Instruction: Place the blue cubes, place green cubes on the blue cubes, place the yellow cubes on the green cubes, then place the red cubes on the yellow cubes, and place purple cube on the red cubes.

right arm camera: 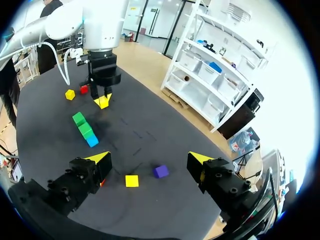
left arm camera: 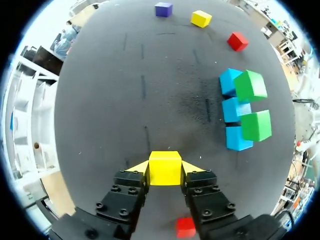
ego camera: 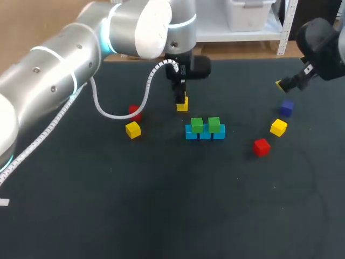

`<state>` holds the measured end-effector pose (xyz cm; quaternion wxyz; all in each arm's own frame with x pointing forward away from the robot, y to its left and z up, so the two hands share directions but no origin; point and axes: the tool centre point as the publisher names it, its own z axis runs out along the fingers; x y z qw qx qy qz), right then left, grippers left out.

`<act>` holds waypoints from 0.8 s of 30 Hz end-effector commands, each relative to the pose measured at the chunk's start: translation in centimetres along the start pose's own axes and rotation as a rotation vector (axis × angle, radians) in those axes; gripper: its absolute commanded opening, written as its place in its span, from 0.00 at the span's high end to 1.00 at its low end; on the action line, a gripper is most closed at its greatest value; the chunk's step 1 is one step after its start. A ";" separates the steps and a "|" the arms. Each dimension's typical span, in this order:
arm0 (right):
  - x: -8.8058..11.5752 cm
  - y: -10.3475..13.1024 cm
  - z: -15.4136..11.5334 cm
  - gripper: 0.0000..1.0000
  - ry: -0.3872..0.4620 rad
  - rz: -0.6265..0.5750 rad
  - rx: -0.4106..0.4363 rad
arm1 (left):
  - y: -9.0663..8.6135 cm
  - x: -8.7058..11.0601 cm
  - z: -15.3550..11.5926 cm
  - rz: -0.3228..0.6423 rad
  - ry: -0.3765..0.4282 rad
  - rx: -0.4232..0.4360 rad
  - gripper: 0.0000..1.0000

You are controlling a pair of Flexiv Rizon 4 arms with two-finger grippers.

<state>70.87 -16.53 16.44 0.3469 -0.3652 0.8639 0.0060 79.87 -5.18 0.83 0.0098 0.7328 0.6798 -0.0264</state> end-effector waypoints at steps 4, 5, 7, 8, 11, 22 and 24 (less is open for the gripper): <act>0.3 0.3 0.0 0.00 -0.009 0.002 0.124 | -2.9 0.4 -3.8 -0.038 0.060 -0.088 1.00; 0.3 0.3 0.0 0.00 -0.009 0.002 0.124 | -3.1 0.3 -4.2 -0.063 0.067 -0.084 1.00; 0.3 0.3 0.0 0.00 -0.009 0.002 0.124 | -3.5 0.0 -5.0 -0.094 0.077 -0.082 1.00; 0.3 0.3 0.0 0.00 -0.009 0.002 0.124 | -3.8 -0.3 -5.4 -0.114 0.075 -0.085 1.00; 0.3 0.3 0.0 0.00 -0.009 0.002 0.124 | -4.7 -1.0 -6.7 -0.161 0.040 -0.077 1.00; 0.3 0.3 0.0 0.00 -0.009 0.002 0.124 | -8.0 -2.7 -8.7 -0.207 -0.025 -0.109 1.00; 0.3 0.3 0.0 0.00 -0.009 0.002 0.124 | -8.7 -3.2 -8.7 -0.205 -0.026 -0.111 1.00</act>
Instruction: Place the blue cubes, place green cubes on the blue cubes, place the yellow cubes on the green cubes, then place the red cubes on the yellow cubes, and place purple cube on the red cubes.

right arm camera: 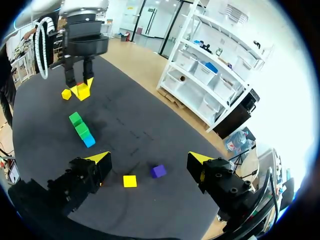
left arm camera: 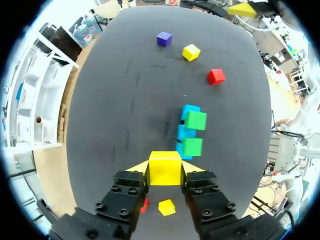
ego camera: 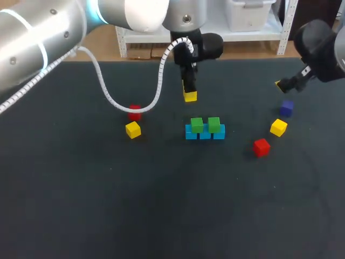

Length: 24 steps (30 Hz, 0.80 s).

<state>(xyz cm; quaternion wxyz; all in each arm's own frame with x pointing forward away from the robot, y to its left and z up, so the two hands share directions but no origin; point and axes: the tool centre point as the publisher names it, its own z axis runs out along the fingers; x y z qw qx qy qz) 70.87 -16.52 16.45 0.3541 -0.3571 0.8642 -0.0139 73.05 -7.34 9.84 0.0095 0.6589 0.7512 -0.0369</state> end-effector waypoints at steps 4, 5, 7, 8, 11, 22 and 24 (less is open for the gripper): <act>0.3 0.3 0.0 0.00 -0.012 0.002 0.079 | -2.9 -0.5 0.5 -0.012 -0.008 -0.154 1.00; 0.3 0.3 0.0 0.00 -0.012 0.002 0.079 | -3.1 -0.8 0.6 -0.016 -0.011 -0.171 1.00; 0.3 0.3 0.0 0.00 -0.012 0.002 0.079 | -3.5 -1.2 0.6 -0.011 -0.013 -0.189 1.00; 0.3 0.3 0.0 0.00 -0.012 0.002 0.079 | -3.7 -1.4 0.7 -0.012 -0.011 -0.204 1.00; 0.3 0.3 0.0 0.00 -0.012 0.002 0.079 | -4.0 -1.7 1.0 -0.007 -0.004 -0.225 1.00; 0.3 0.3 0.0 0.00 -0.012 0.002 0.079 | -4.5 -2.5 1.8 0.011 0.014 -0.266 1.00; 0.3 0.3 0.0 0.00 -0.012 0.002 0.079 | -4.6 -2.7 1.9 0.023 0.010 -0.260 1.00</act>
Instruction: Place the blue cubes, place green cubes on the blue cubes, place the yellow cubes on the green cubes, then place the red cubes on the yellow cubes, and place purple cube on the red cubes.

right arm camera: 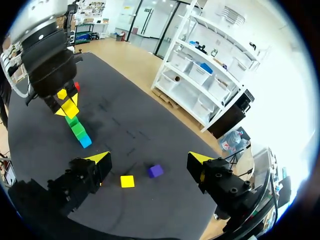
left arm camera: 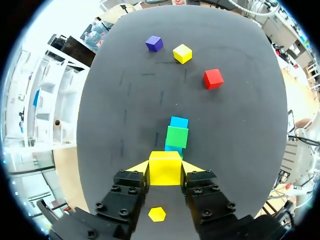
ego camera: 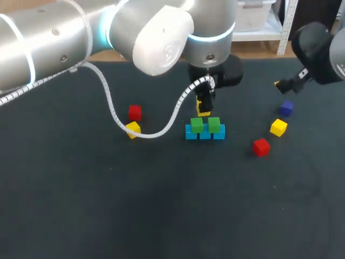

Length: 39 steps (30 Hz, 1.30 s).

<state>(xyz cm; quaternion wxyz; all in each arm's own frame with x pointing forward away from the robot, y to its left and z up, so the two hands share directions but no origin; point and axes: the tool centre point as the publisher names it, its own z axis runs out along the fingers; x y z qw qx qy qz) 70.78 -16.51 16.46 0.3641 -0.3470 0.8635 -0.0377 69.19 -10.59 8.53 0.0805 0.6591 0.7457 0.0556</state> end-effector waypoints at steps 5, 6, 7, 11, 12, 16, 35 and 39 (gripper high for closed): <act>0.2 0.2 0.0 0.00 -0.011 0.002 0.023 | -0.7 -0.5 0.2 0.039 -0.012 -0.018 1.00; 0.2 0.2 0.0 0.00 -0.011 0.002 0.023 | -0.8 -0.6 0.2 0.047 -0.012 -0.014 1.00; 0.2 0.2 0.0 0.00 -0.011 0.002 0.023 | -0.9 -0.6 0.2 0.054 -0.009 -0.010 1.00; 0.2 0.2 0.0 0.00 -0.011 0.002 0.023 | -1.1 -0.4 0.3 0.073 -0.006 0.003 1.00; 0.2 0.2 0.0 0.00 -0.011 0.002 0.023 | -1.2 -0.3 0.4 0.076 -0.002 0.006 1.00; 0.2 0.2 0.0 0.00 -0.011 0.002 0.023 | -1.4 -0.1 0.4 0.081 0.003 0.017 1.00; 0.2 0.2 0.0 0.00 -0.011 0.002 0.023 | -1.4 -0.7 1.7 0.072 0.011 0.041 0.93; 0.2 0.2 0.0 0.00 -0.011 0.002 0.023 | -1.2 -0.8 1.7 0.071 0.007 0.040 0.92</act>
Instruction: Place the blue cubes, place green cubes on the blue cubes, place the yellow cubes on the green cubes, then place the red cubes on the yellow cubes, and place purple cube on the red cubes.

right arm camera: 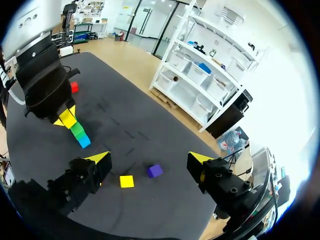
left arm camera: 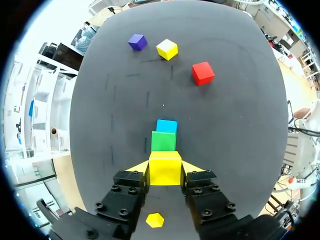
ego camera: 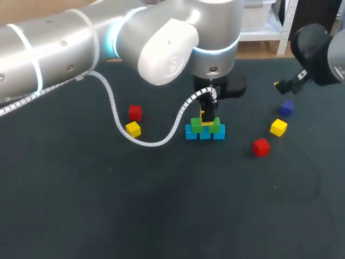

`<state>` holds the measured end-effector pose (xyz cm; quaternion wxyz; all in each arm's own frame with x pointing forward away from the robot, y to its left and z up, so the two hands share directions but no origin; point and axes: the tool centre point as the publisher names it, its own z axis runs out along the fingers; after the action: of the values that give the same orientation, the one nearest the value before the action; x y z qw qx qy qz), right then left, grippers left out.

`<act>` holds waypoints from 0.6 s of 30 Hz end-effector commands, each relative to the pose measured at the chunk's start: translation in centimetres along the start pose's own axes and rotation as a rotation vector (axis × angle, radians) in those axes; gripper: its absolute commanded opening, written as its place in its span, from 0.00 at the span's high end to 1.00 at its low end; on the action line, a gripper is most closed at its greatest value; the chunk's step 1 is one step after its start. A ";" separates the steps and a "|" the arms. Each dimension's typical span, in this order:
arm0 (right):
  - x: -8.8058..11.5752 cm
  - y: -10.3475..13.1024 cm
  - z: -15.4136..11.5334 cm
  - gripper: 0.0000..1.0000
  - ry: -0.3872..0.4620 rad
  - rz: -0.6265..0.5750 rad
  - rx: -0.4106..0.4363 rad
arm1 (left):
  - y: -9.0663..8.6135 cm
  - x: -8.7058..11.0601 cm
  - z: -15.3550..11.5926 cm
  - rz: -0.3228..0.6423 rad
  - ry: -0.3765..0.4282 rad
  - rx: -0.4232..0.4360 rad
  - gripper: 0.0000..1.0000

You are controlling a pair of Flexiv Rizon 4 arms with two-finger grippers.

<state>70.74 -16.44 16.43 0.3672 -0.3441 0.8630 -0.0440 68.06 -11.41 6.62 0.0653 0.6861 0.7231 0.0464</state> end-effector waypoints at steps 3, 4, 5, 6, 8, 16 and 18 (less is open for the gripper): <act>0.2 0.2 0.0 0.00 -0.010 0.002 0.008 | 0.4 -0.3 0.0 0.002 0.004 0.006 0.95; 0.2 0.2 0.0 0.00 -0.010 0.002 0.008 | 0.4 -0.3 0.0 0.003 0.004 0.007 0.95; 0.2 0.2 0.0 0.00 -0.010 0.002 0.008 | 0.4 -0.3 0.0 0.003 0.005 0.008 0.95; 0.2 0.2 0.0 0.00 -0.010 0.002 0.008 | 0.3 -0.3 0.0 0.004 0.006 0.009 0.94; 0.2 0.2 0.0 0.00 -0.010 0.002 0.008 | 0.2 -0.2 0.0 0.006 0.013 0.010 0.94; 0.2 0.2 0.0 0.00 -0.010 0.002 0.008 | 0.3 0.2 -0.2 -0.001 0.019 0.015 0.94; 0.2 0.2 0.0 0.00 -0.010 0.002 0.008 | 0.3 0.2 -0.1 -0.004 0.020 0.017 0.93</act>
<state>70.73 -16.44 16.43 0.3672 -0.3441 0.8630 -0.0441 68.06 -11.11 6.75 0.0550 0.6846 0.7252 0.0483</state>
